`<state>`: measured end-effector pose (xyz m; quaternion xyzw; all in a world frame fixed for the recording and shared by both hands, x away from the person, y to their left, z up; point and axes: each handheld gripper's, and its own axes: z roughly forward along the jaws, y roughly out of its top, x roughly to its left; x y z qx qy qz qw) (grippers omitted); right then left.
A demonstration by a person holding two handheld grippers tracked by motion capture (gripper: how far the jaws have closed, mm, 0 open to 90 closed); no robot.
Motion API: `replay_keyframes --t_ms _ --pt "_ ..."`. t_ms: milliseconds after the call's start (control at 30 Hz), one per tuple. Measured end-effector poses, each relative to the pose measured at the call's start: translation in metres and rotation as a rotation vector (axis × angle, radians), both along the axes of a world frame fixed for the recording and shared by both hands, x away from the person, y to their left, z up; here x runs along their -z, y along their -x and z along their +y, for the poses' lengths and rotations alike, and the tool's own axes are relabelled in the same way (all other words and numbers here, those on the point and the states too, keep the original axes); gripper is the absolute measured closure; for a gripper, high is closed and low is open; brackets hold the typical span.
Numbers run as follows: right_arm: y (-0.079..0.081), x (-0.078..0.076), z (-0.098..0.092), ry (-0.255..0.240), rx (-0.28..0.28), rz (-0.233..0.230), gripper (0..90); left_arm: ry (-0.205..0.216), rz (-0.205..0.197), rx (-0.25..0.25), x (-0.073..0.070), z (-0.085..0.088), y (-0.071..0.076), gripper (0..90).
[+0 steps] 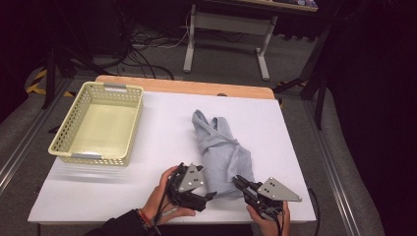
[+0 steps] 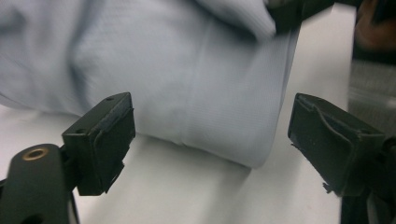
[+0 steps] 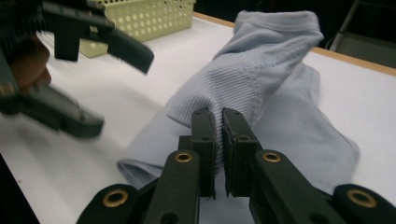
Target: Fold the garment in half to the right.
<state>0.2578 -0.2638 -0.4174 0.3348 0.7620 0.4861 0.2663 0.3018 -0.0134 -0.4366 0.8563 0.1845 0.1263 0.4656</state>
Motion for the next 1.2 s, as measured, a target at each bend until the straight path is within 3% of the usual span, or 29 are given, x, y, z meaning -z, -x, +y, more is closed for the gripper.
replay_keyframes --t_ms 133,233,300,400,500,567,633,800,933,1033,1200 --pt "0.003 0.01 -0.013 -0.001 0.04 0.029 84.2 -0.074 0.035 -0.013 0.019 -0.015 -0.007 15.5" --pt "0.002 0.016 -0.02 -0.003 0.057 0.06 84.1 -0.097 0.066 -0.016 0.026 -0.018 -0.012 17.4" --pt "0.002 0.02 -0.024 0.002 0.071 0.074 84.0 -0.114 0.063 -0.011 0.027 -0.02 -0.012 20.1" --pt "0.003 0.025 -0.028 0.01 0.085 0.096 83.7 -0.151 0.062 -0.001 0.027 -0.022 -0.012 28.1" --pt "0.002 0.029 -0.031 0.0 0.1 0.127 82.5 -0.164 0.068 0.013 0.027 -0.023 -0.012 41.9" --pt "0.0 0.031 -0.033 -0.002 0.127 0.144 74.8 -0.159 0.081 0.039 0.027 -0.023 -0.015 49.5" --pt "-0.003 0.032 -0.036 -0.029 0.15 0.165 61.5 -0.154 0.105 0.055 0.027 -0.021 -0.018 55.6" --pt "-0.002 0.025 -0.042 -0.068 0.185 0.129 47.5 -0.16 0.105 0.067 0.026 -0.012 -0.025 72.5" --pt "-0.002 0.015 -0.043 -0.119 0.161 0.103 43.3 -0.165 0.098 0.052 0.023 0.001 -0.031 81.6" --pt "-0.005 0.013 -0.04 -0.105 0.157 0.096 45.4 -0.181 0.066 0.049 0.018 0.01 -0.032 82.0" --pt "-0.029 0.007 -0.026 -0.057 0.148 0.088 49.8 -0.225 0.015 0.039 0.013 0.022 -0.027 82.7"
